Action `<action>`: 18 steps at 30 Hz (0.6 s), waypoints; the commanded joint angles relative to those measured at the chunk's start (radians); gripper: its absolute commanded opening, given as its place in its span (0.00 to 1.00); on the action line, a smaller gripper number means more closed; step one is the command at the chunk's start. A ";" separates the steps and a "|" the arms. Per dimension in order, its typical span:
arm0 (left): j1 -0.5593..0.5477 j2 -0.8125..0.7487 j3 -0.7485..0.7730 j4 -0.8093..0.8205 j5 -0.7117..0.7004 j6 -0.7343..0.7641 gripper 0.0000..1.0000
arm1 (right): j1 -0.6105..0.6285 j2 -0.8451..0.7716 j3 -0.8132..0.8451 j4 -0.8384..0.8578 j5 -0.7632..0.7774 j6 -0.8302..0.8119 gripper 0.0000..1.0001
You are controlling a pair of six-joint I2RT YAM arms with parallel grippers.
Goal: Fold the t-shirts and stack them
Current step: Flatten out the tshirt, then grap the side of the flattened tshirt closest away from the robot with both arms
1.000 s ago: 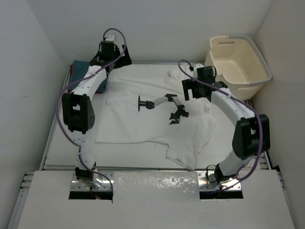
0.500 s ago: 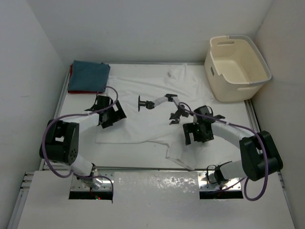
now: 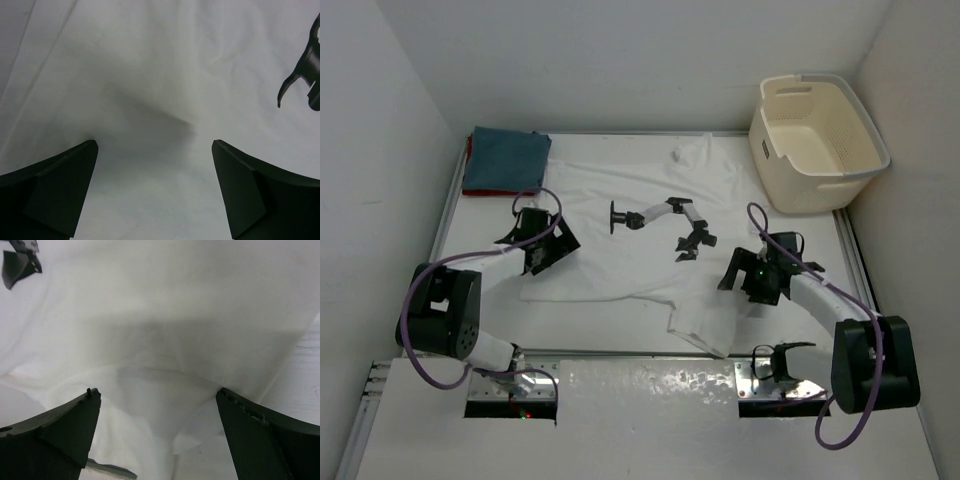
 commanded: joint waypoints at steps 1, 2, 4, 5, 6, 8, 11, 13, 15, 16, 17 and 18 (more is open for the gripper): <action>0.009 -0.016 -0.040 -0.141 -0.047 -0.017 1.00 | -0.070 -0.005 -0.110 -0.066 0.055 0.054 0.99; 0.009 -0.034 -0.049 -0.160 -0.028 -0.018 1.00 | -0.075 -0.022 -0.114 -0.081 0.064 0.060 0.99; 0.009 -0.054 -0.075 -0.187 -0.021 -0.039 1.00 | -0.076 -0.058 -0.113 -0.123 0.089 0.062 0.99; 0.009 -0.077 -0.085 -0.219 -0.024 -0.046 1.00 | -0.076 -0.091 -0.101 -0.139 0.101 0.060 0.99; 0.009 -0.091 -0.091 -0.236 -0.030 -0.050 1.00 | -0.075 -0.110 -0.093 -0.153 0.119 0.054 0.99; 0.006 -0.140 -0.077 -0.302 -0.043 -0.058 1.00 | -0.076 -0.148 -0.064 -0.186 0.120 0.042 0.99; 0.003 -0.232 -0.036 -0.370 -0.076 -0.069 1.00 | -0.076 -0.168 0.017 -0.224 0.109 -0.009 0.99; 0.003 -0.271 0.018 -0.404 -0.128 -0.089 1.00 | -0.076 -0.188 0.091 -0.253 0.095 -0.070 0.99; 0.003 -0.300 0.093 -0.470 -0.197 -0.087 1.00 | -0.043 -0.234 0.135 -0.294 0.168 -0.110 0.99; 0.003 -0.311 0.110 -0.486 -0.208 -0.095 1.00 | -0.029 -0.252 0.171 -0.302 0.191 -0.119 0.99; 0.003 -0.315 0.124 -0.528 -0.233 -0.105 1.00 | -0.015 -0.265 0.183 -0.311 0.198 -0.130 0.99; 0.005 -0.320 0.133 -0.543 -0.233 -0.112 1.00 | -0.003 -0.274 0.197 -0.331 0.186 -0.142 0.99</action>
